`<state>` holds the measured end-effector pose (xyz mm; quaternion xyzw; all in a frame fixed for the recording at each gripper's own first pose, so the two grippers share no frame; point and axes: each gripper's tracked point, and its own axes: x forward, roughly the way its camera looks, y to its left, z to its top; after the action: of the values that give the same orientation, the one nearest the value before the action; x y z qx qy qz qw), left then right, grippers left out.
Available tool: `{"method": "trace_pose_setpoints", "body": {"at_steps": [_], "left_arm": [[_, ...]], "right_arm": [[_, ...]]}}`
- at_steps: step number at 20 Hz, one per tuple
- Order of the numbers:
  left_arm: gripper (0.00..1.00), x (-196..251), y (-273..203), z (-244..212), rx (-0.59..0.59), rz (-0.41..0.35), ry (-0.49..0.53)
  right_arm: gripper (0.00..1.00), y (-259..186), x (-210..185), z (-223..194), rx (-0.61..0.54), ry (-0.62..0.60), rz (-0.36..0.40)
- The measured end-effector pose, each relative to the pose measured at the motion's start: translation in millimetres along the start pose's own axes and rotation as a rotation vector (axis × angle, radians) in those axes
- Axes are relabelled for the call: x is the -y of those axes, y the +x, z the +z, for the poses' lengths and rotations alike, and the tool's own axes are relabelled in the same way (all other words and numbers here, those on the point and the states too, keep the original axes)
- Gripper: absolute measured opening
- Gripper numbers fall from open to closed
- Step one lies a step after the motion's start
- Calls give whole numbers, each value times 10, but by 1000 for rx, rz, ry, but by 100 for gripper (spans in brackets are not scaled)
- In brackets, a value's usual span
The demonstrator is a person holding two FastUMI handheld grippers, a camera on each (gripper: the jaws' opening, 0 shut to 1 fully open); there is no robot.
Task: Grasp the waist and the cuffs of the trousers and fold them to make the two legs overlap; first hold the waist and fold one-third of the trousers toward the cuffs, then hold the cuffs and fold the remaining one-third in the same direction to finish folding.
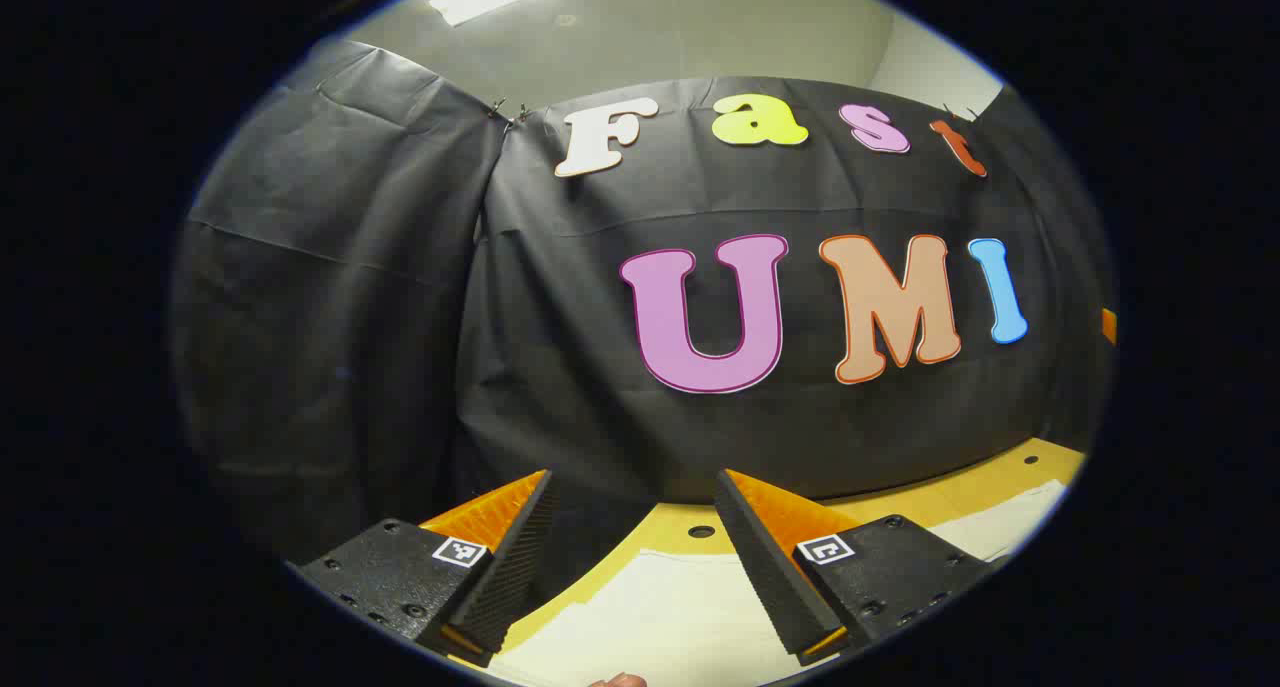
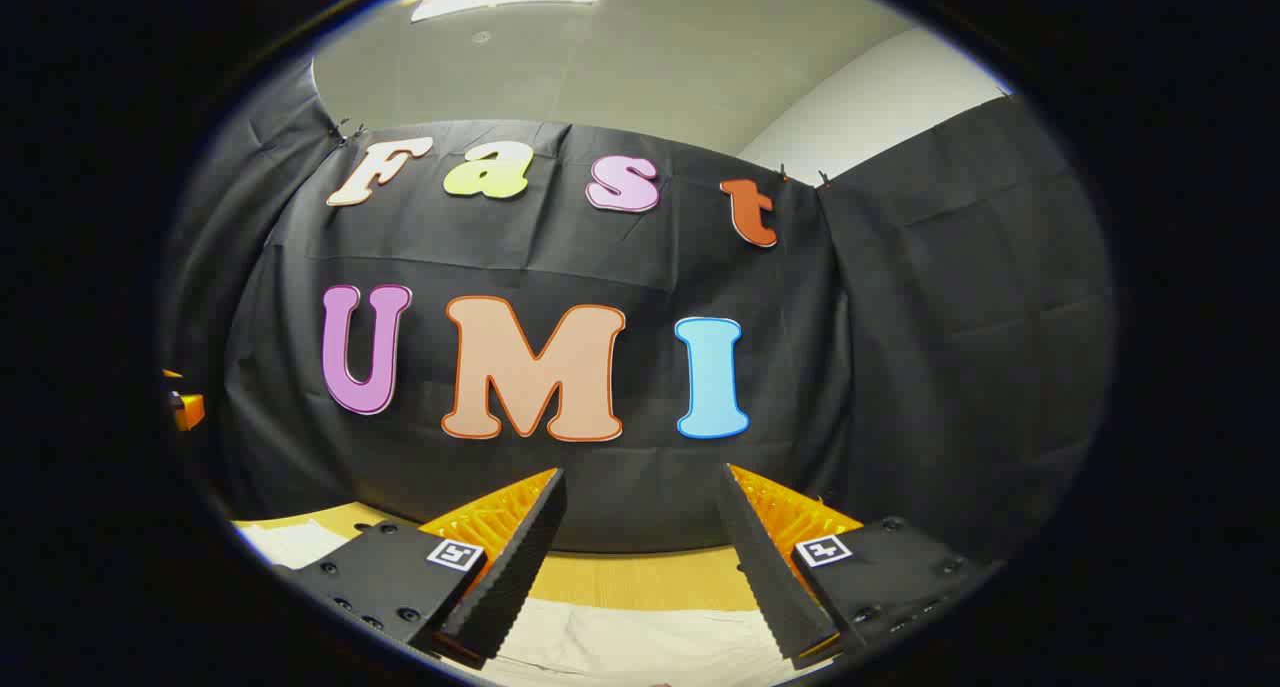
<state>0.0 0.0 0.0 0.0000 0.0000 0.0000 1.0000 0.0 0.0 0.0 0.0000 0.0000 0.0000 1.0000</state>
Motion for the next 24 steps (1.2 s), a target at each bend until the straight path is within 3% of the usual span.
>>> {"method": "trace_pose_setpoints", "body": {"at_steps": [5, 24], "left_arm": [[99, 67, 35, 25, 7, -7, 4], [96, 155, 61, 56, 0, -16, 8]], "right_arm": [[97, 38, 18, -8, -2, -8, 3], [97, 174, 134, -136, -24, 10, 8]]}}
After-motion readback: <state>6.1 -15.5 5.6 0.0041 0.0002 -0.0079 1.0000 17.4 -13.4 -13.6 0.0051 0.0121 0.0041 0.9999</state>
